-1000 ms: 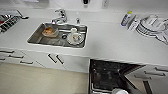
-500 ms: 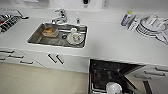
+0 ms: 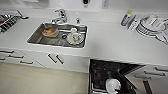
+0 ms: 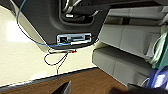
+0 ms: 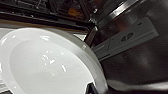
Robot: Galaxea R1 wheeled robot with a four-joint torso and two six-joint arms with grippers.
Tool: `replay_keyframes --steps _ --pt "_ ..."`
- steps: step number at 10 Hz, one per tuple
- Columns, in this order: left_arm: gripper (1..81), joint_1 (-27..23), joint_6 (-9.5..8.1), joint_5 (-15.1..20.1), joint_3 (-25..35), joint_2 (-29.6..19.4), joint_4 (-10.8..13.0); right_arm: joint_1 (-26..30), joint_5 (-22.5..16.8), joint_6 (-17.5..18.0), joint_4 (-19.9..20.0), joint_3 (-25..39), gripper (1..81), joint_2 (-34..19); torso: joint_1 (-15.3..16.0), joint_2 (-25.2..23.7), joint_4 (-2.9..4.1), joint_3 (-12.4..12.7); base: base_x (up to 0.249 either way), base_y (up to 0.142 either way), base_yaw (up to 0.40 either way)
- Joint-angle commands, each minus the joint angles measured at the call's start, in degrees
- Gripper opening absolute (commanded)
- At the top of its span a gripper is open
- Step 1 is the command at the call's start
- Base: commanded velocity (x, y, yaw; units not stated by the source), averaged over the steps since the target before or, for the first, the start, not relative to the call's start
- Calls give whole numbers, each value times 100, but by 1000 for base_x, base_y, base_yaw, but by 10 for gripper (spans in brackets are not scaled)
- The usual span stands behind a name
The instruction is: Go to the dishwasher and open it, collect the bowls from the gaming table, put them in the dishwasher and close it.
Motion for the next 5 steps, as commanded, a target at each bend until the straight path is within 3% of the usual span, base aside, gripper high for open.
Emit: replay_keyframes --steps 1,5 --pt "811 310 85 180 -10 -6 143 948 -188 306 -13 583 10 -541 0 0 0 0 0 0 0" --pt "811 327 85 198 -10 3 143 1458 -320 543 -4 838 10 -805 0 0 0 0 0 0 0"
